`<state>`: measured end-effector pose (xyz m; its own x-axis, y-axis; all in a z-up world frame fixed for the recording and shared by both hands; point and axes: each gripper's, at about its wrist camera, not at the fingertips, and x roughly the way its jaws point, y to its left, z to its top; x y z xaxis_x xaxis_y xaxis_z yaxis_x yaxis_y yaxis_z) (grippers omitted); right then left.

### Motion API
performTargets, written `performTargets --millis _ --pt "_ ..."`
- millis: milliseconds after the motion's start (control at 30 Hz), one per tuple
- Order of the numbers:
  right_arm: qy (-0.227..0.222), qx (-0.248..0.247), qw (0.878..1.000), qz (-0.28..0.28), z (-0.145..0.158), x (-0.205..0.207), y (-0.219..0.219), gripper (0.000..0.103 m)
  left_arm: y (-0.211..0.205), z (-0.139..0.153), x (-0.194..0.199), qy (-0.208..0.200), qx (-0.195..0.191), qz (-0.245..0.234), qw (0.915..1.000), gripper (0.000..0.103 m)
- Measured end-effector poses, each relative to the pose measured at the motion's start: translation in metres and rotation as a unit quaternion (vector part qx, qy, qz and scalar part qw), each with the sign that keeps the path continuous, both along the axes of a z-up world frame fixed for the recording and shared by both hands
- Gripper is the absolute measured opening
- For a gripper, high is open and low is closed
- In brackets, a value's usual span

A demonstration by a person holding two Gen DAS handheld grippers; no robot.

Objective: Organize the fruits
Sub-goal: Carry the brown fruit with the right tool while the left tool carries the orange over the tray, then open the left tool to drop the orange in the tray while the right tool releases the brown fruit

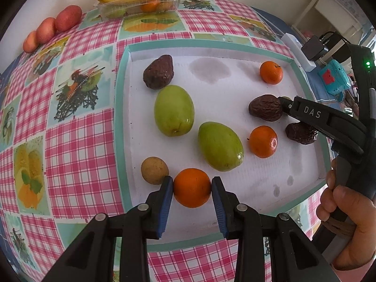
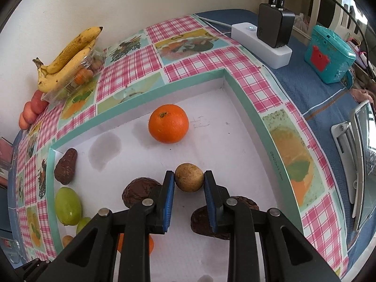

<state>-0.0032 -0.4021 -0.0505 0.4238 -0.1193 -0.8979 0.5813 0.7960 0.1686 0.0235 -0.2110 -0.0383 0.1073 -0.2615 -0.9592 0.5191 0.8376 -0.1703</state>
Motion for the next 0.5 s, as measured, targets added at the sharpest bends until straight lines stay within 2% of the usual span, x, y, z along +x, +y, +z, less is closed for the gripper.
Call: performTargets --millis 233,300,333,433,500 --pt "0.012 -0.007 1.0 -0.003 0.0 0.0 0.0 0.027 0.001 0.006 0.0 0.002 -0.011 -0.005 0.9999 0.039" --pt "0.015 -0.01 1.0 -0.008 0.002 -0.002 0.0 0.032 0.003 0.011 0.001 -0.001 -0.016 -0.003 0.9999 0.048" --pt "0.018 -0.016 1.0 -0.011 0.004 -0.002 0.0 0.037 0.005 0.014 0.001 -0.003 -0.019 -0.001 0.9998 0.051" --pt "0.02 -0.026 0.999 -0.013 0.01 -0.006 0.002 0.043 0.013 0.022 0.004 -0.012 -0.028 0.009 0.9995 0.057" --pt "0.024 -0.033 0.999 -0.014 0.015 -0.008 0.006 0.052 0.026 0.025 0.009 -0.029 -0.022 0.027 0.999 0.073"
